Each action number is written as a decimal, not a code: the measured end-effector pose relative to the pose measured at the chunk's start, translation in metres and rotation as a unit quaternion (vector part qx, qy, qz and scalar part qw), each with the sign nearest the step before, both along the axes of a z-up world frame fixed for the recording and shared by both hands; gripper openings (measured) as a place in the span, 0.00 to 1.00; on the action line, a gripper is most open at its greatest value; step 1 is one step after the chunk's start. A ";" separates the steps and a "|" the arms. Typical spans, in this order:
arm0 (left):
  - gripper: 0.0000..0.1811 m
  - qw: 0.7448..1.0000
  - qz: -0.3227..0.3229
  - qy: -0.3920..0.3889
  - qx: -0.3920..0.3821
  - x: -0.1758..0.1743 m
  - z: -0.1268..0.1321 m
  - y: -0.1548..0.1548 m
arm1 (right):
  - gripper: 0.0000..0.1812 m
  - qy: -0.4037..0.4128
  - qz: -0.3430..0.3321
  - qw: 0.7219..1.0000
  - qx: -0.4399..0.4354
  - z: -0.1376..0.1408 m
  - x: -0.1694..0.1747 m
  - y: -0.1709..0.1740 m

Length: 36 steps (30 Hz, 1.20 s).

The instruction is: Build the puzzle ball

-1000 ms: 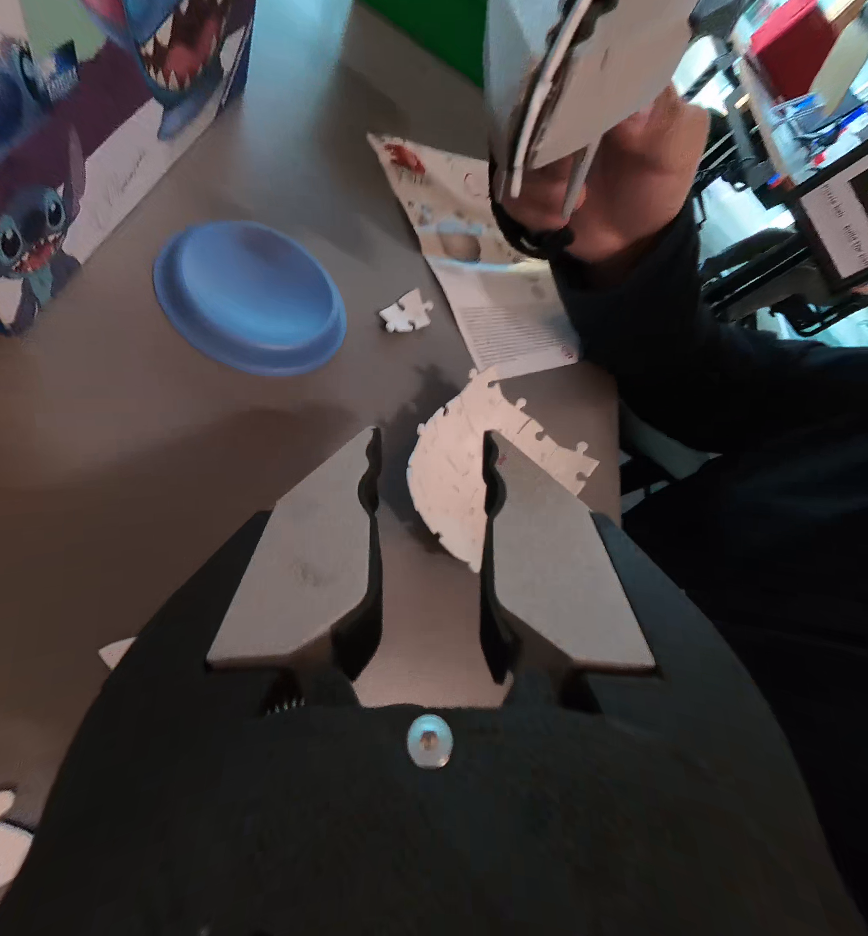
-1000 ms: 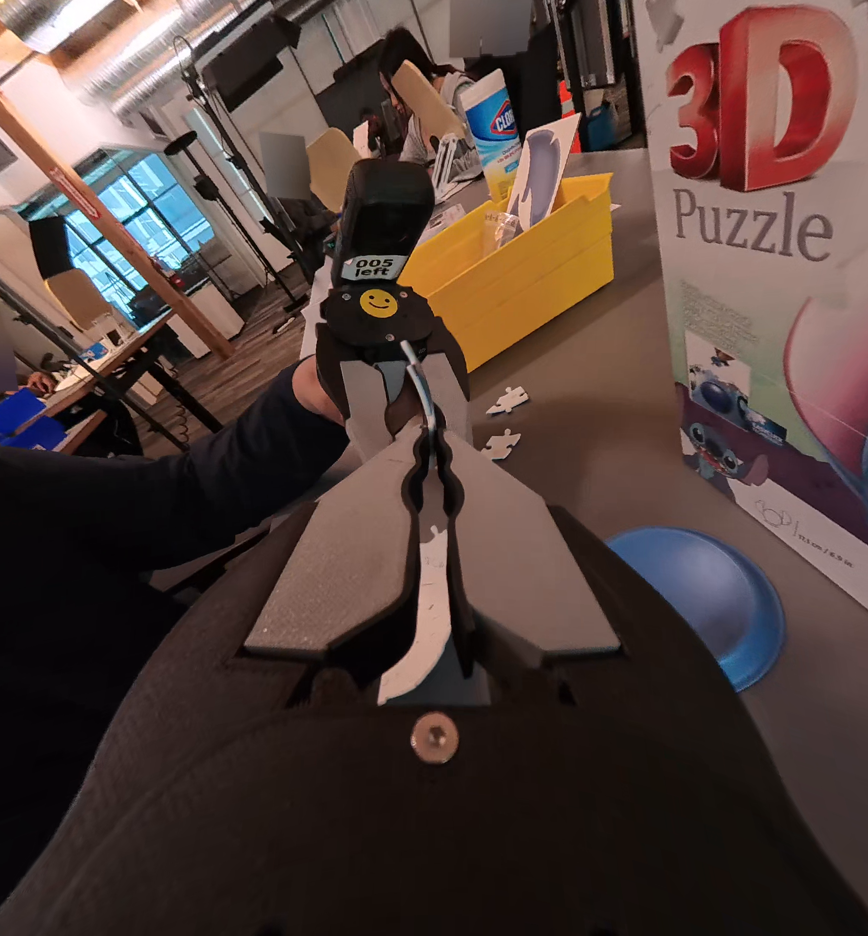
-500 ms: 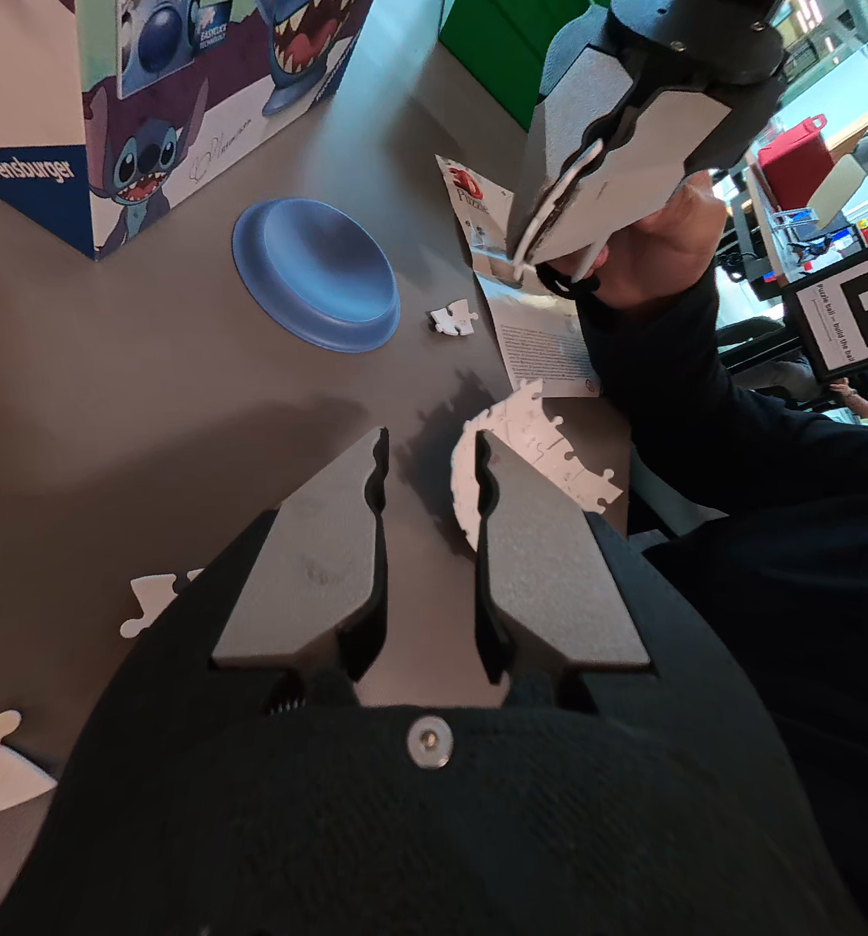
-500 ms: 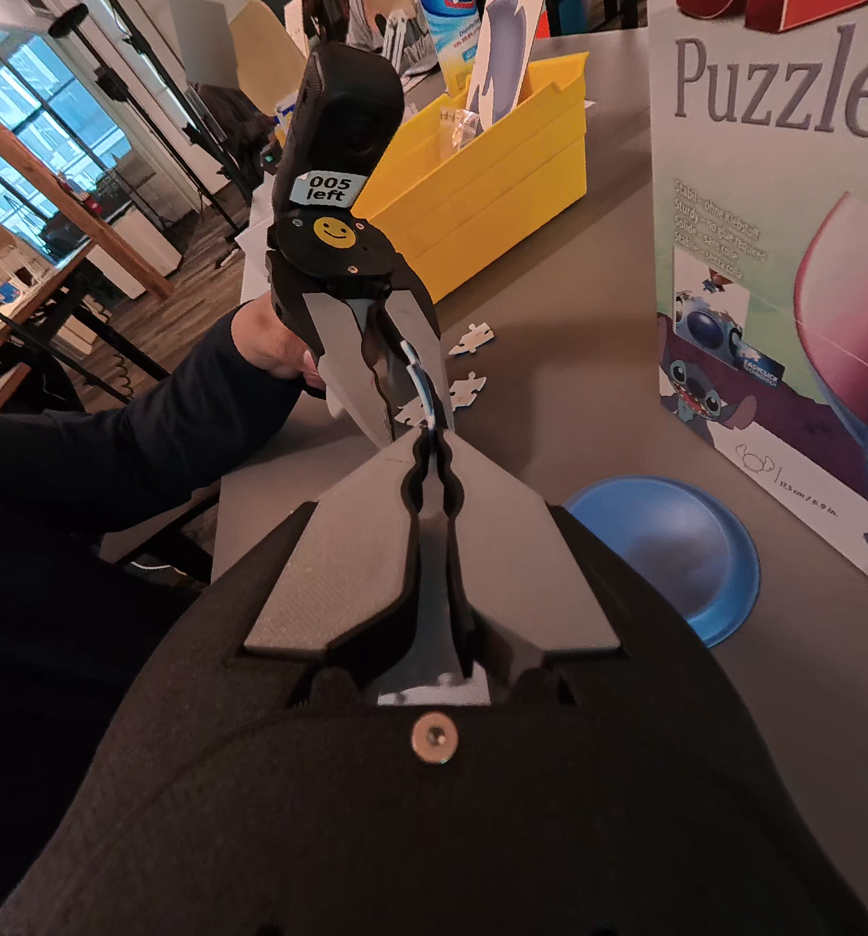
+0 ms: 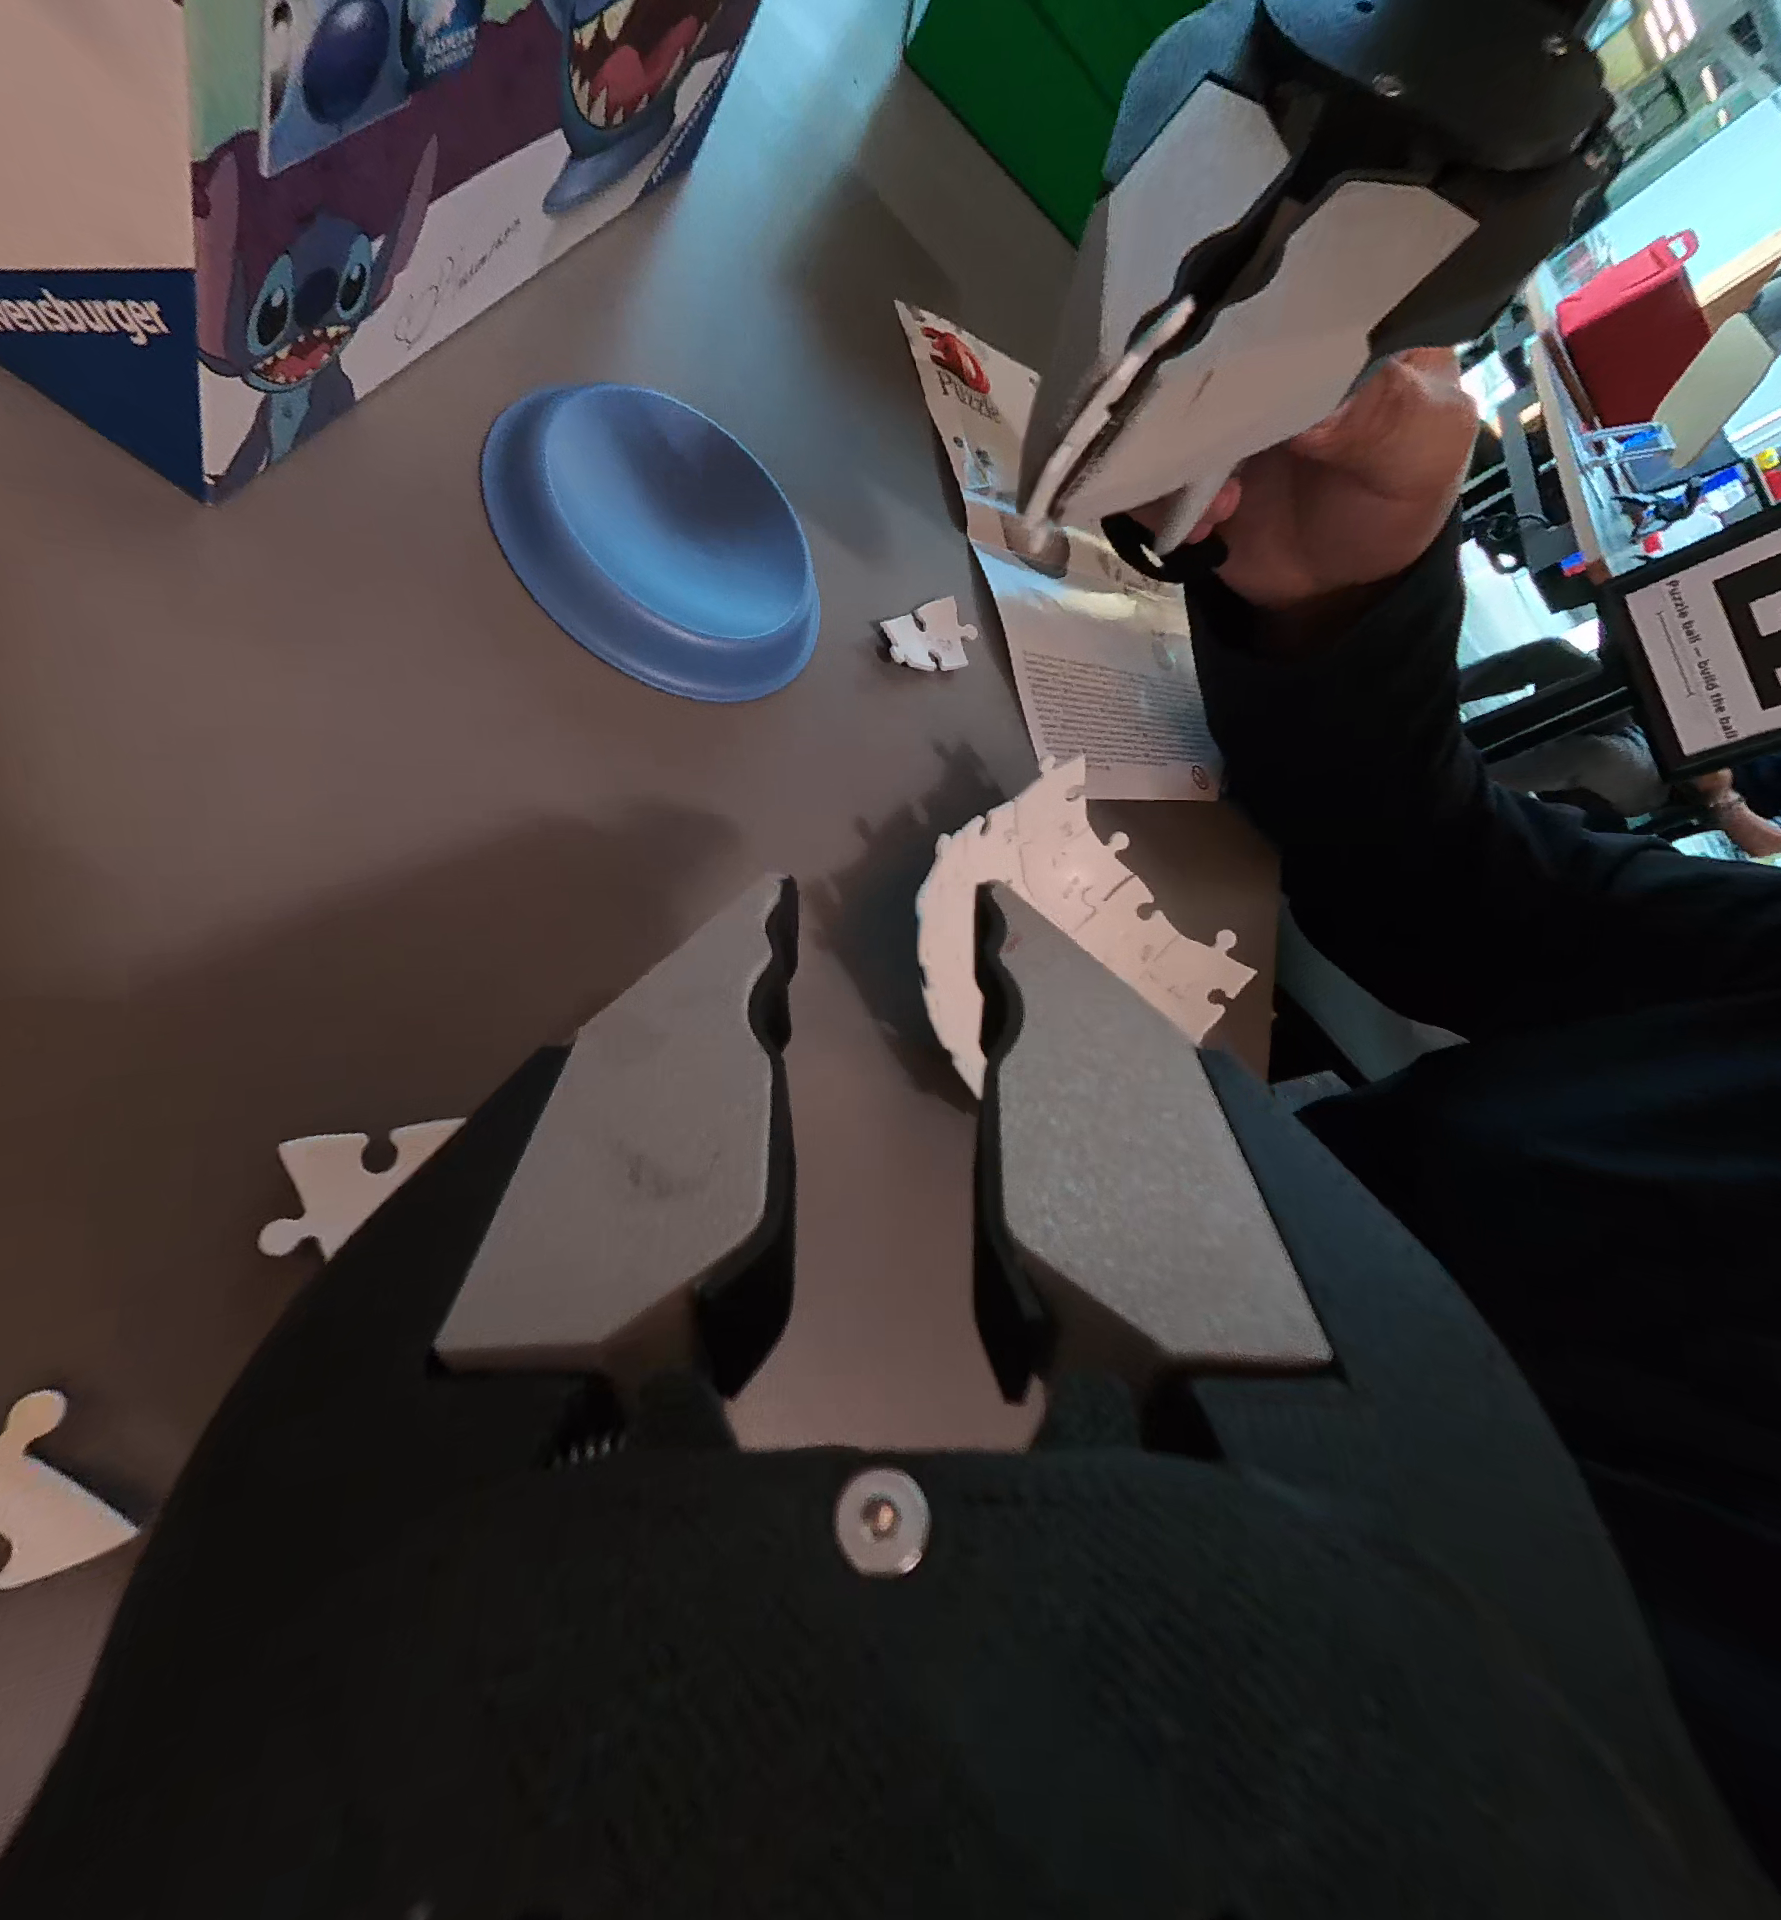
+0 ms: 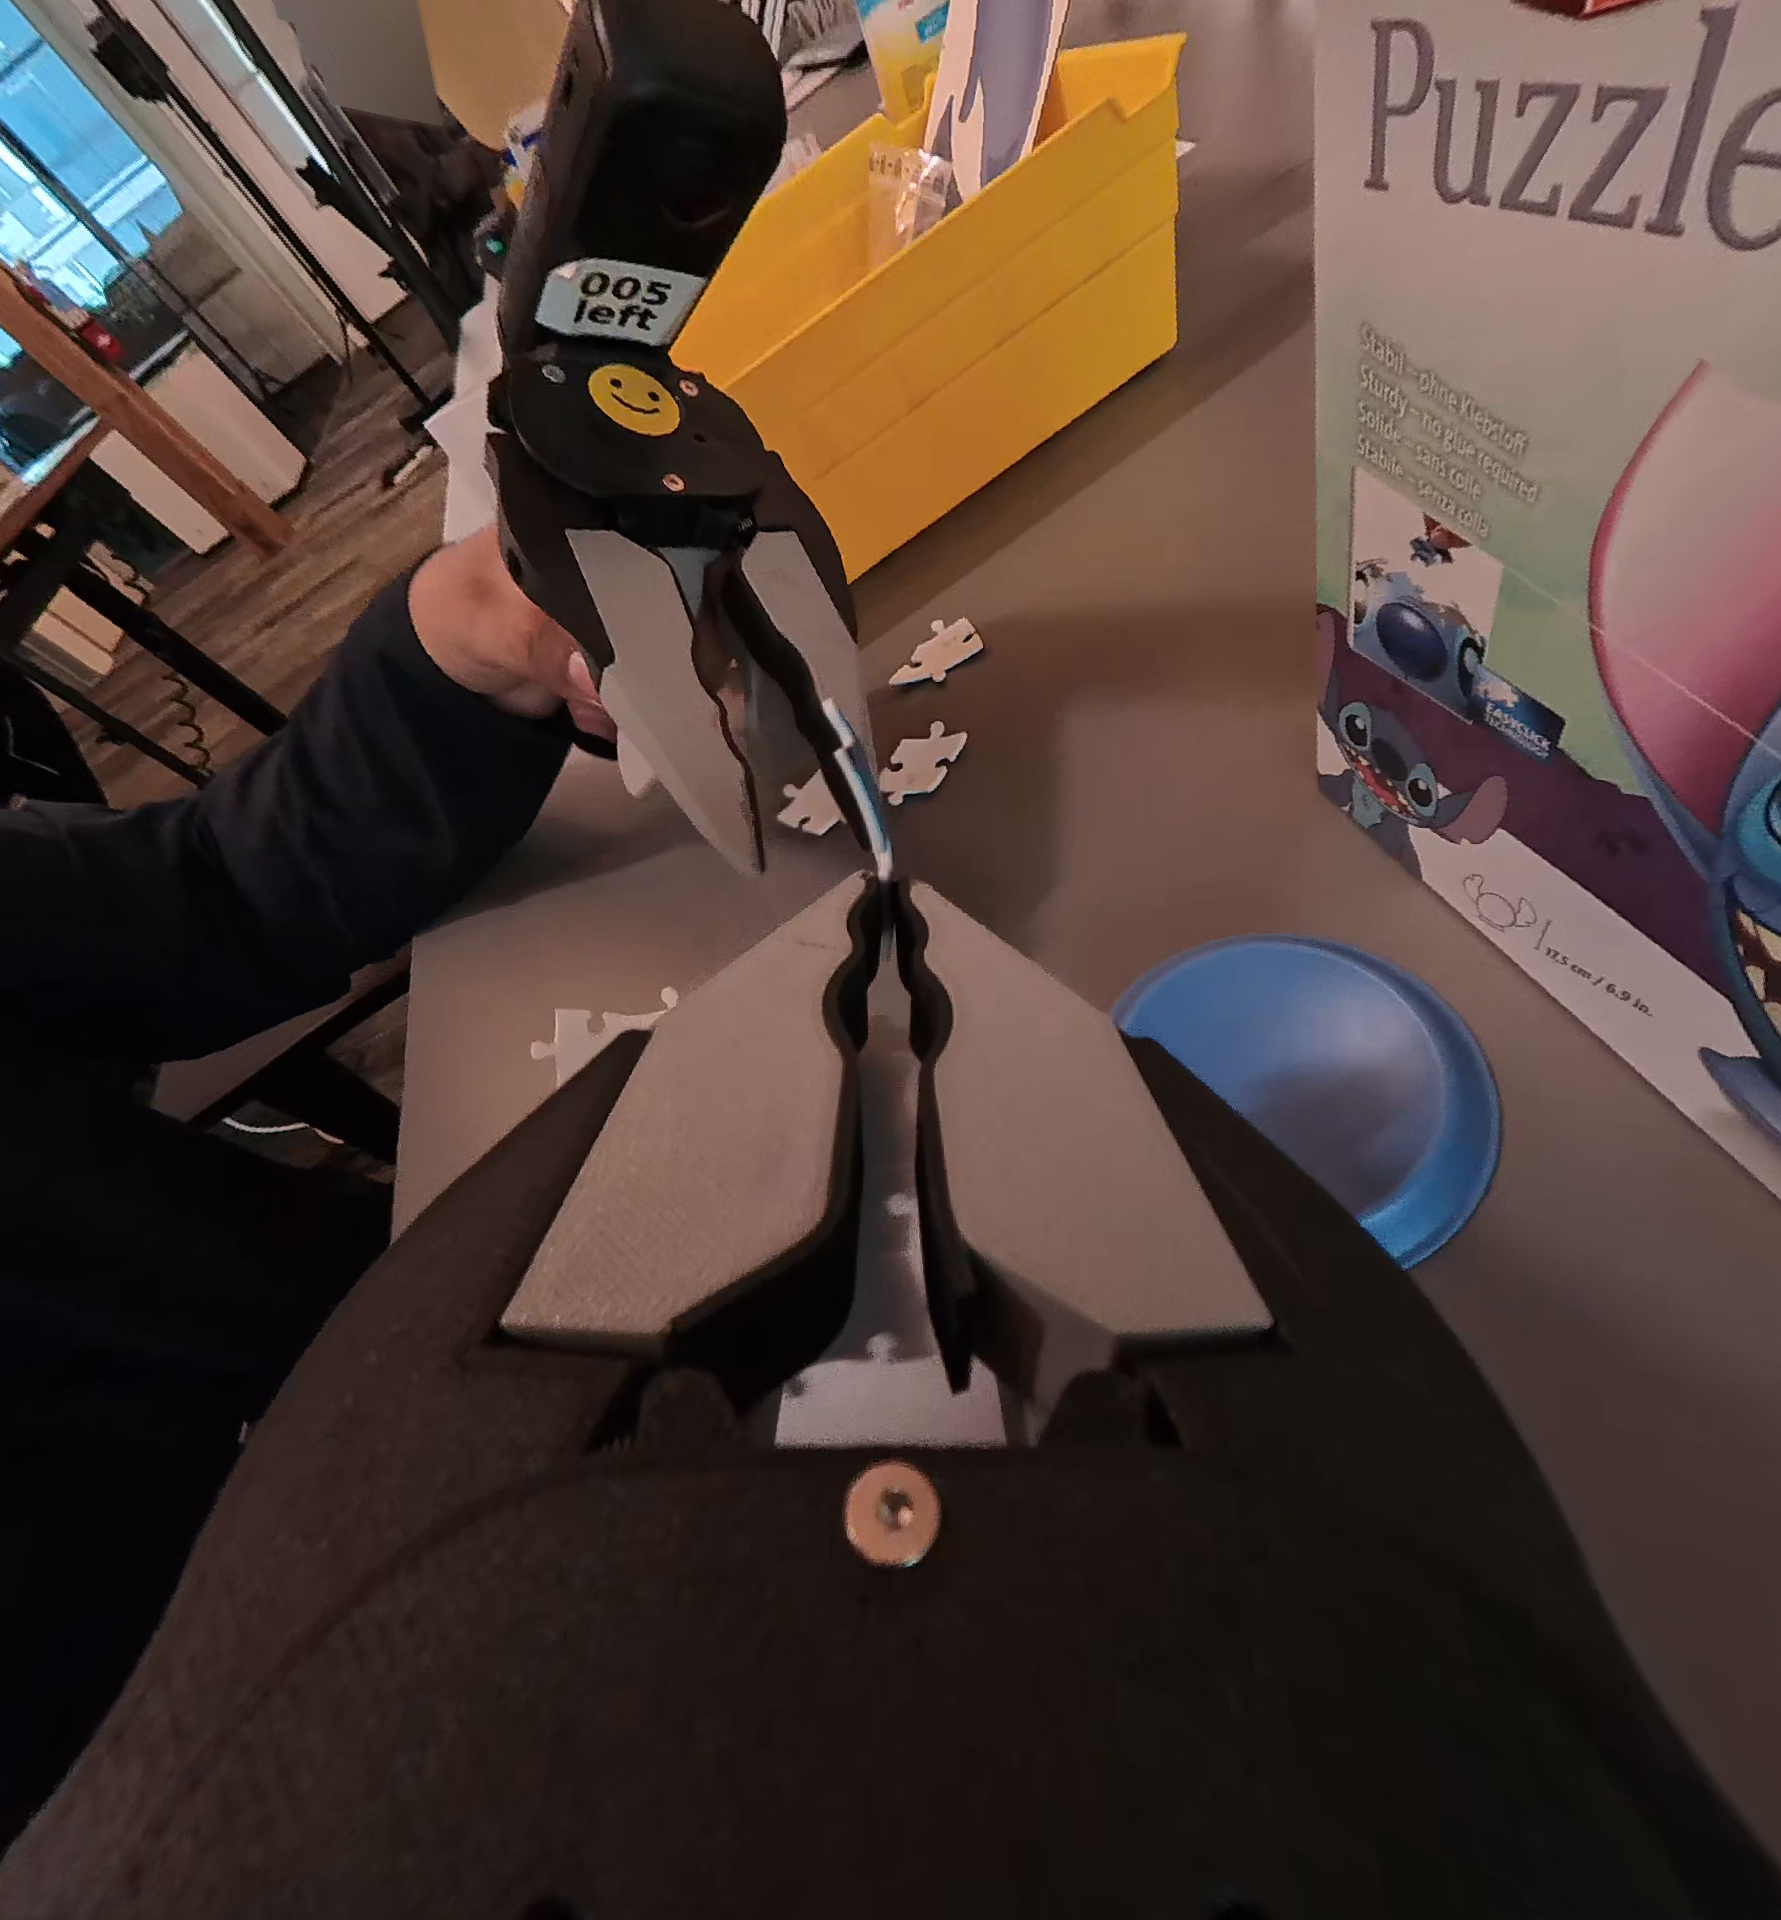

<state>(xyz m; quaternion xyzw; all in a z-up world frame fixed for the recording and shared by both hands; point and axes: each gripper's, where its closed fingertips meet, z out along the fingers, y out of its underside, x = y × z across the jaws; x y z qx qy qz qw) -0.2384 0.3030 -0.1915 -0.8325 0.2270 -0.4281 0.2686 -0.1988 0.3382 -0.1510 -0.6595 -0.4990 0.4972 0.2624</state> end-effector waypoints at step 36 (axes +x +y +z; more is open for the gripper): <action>0.08 0.998 -0.035 0.029 -0.050 0.026 -0.038 -0.055 | 0.00 -0.056 0.005 0.998 0.012 -0.013 0.013 0.001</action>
